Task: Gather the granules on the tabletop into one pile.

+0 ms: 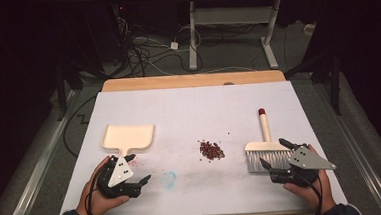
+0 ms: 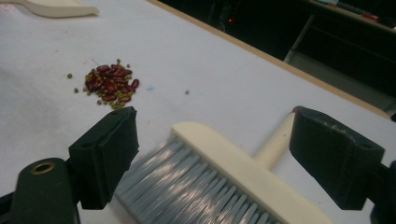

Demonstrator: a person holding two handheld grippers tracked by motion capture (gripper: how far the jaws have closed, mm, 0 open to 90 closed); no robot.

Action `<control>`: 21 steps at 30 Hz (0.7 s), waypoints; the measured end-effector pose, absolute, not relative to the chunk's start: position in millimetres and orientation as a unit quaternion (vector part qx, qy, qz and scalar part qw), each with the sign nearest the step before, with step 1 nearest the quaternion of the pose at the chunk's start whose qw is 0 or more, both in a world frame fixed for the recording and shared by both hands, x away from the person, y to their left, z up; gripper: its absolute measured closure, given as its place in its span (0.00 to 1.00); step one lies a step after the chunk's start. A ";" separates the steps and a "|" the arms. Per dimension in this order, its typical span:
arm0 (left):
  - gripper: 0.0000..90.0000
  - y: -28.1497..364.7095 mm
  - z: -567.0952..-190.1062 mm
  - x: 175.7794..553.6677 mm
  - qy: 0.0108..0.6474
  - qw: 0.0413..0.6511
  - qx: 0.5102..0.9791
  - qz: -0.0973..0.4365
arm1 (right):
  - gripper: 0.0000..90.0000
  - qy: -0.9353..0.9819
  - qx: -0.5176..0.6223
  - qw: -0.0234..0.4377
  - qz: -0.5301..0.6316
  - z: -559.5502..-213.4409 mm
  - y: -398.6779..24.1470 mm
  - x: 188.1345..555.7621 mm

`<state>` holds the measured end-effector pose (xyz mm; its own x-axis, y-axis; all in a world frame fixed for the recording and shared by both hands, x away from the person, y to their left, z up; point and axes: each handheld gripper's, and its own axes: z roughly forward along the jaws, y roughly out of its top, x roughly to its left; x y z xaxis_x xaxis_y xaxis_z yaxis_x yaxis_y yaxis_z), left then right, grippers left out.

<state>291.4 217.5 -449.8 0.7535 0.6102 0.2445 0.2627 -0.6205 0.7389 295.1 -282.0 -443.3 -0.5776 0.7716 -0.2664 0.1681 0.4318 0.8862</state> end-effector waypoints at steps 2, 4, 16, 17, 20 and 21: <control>0.21 217.3 -450.0 292.4 0.254 0.355 0.865 0.246 | 0.18 0.779 0.303 0.339 0.433 -448.6 -281.7 293.3; 0.21 217.1 -450.6 291.6 0.254 0.354 0.866 0.245 | 0.18 0.785 0.301 0.333 0.428 -452.7 -280.8 292.4; 0.21 218.4 -449.6 286.1 0.250 0.356 0.865 0.249 | 0.18 0.786 0.291 0.338 0.429 -450.1 -274.6 287.5; 0.21 218.2 -449.6 286.1 0.249 0.356 0.865 0.249 | 0.18 0.786 0.290 0.339 0.429 -449.5 -274.6 286.8; 0.21 218.2 -449.5 286.3 0.247 0.355 0.866 0.250 | 0.18 0.784 0.292 0.340 0.429 -448.1 -274.2 285.6; 0.21 218.1 -449.6 286.3 0.249 0.357 0.865 0.250 | 0.18 0.784 0.291 0.342 0.429 -447.7 -273.9 285.5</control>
<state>286.3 218.1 -449.6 0.7517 0.6084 0.2546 0.2521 -0.6218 0.7415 285.5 -273.9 -447.7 -0.5973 0.7493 -0.2860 0.1627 0.4624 0.8716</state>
